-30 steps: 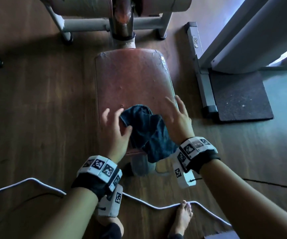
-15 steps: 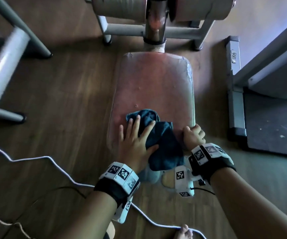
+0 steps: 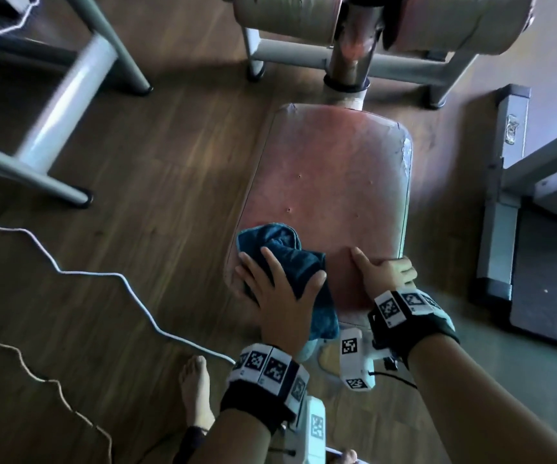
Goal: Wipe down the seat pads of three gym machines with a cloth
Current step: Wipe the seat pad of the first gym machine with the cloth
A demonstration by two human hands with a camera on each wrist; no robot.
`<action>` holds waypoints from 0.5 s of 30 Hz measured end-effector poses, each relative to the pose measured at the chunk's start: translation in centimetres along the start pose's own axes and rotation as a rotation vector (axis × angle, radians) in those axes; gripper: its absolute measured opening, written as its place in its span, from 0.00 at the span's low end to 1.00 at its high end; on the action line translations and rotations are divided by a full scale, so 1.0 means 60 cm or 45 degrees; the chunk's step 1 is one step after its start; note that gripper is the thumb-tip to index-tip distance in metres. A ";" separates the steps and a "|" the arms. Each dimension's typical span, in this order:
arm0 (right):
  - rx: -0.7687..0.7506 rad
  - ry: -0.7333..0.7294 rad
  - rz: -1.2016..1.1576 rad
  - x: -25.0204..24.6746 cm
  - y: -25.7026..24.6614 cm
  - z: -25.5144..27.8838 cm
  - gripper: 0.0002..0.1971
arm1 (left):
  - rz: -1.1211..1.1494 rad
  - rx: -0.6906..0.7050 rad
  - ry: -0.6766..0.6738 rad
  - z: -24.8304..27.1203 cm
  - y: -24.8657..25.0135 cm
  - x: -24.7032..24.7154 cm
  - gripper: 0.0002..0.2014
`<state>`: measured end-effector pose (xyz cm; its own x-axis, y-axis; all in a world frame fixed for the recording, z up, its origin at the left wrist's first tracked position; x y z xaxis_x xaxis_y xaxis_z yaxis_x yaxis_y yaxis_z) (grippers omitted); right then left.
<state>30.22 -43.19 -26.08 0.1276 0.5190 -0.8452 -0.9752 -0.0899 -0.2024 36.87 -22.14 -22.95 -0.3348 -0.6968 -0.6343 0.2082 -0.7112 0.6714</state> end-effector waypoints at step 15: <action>-0.057 -0.079 0.004 -0.003 -0.003 -0.010 0.52 | 0.611 -0.395 0.388 0.003 -0.064 -0.030 0.40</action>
<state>30.47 -43.76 -26.20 0.1114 0.5702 -0.8139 -0.9663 -0.1293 -0.2228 36.50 -18.11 -24.32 0.1282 -0.9066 -0.4020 0.5413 -0.2757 0.7943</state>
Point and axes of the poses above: each hand's wrist, its own z-axis away from the middle knuckle, its own x-axis out of the palm, y = z × x, the point moved 8 cm from there along -z, towards the middle knuckle, and after that the axes turned 13 degrees about z, right-handed, at the moved point
